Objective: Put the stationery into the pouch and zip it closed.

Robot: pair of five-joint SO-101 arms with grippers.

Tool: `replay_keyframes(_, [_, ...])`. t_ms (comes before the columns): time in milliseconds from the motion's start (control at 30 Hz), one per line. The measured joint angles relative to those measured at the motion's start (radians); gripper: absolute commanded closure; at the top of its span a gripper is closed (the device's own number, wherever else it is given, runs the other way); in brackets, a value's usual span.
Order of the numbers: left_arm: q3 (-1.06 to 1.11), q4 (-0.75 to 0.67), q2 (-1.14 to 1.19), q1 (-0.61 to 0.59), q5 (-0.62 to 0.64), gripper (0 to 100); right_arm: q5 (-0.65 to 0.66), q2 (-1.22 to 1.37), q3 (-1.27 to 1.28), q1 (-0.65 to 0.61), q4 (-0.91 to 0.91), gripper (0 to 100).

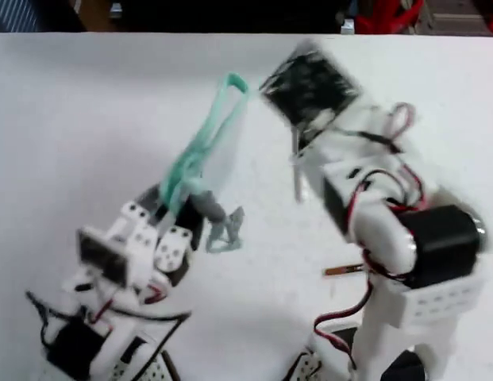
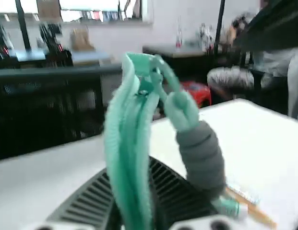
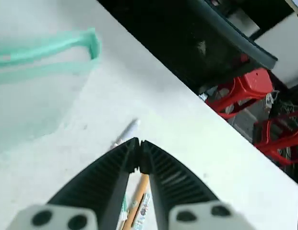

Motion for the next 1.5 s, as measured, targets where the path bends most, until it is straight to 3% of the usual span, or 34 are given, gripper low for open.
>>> replay_keyframes(200, [-0.08,-0.002,0.284,-0.011,0.003,98,-0.034,0.114,0.138,0.112,-0.011,80.9])
replay_keyframes(533, [-0.115,0.003,0.354,-0.052,0.005,98,-0.044,0.582,0.221,0.166,-0.213,84.1])
replay_keyframes(667, [-0.121,0.012,0.354,-0.055,0.005,98,-0.137,0.738,0.213,0.153,-0.327,84.1])
replay_keyframes(1000, [-0.074,-0.064,0.353,-0.164,0.005,98,-0.272,1.169,-0.167,0.103,-0.319,84.1])
replay_keyframes(1500, [-0.018,-0.146,0.353,-0.173,0.003,98,-0.273,1.657,-0.744,0.097,-0.178,86.1])
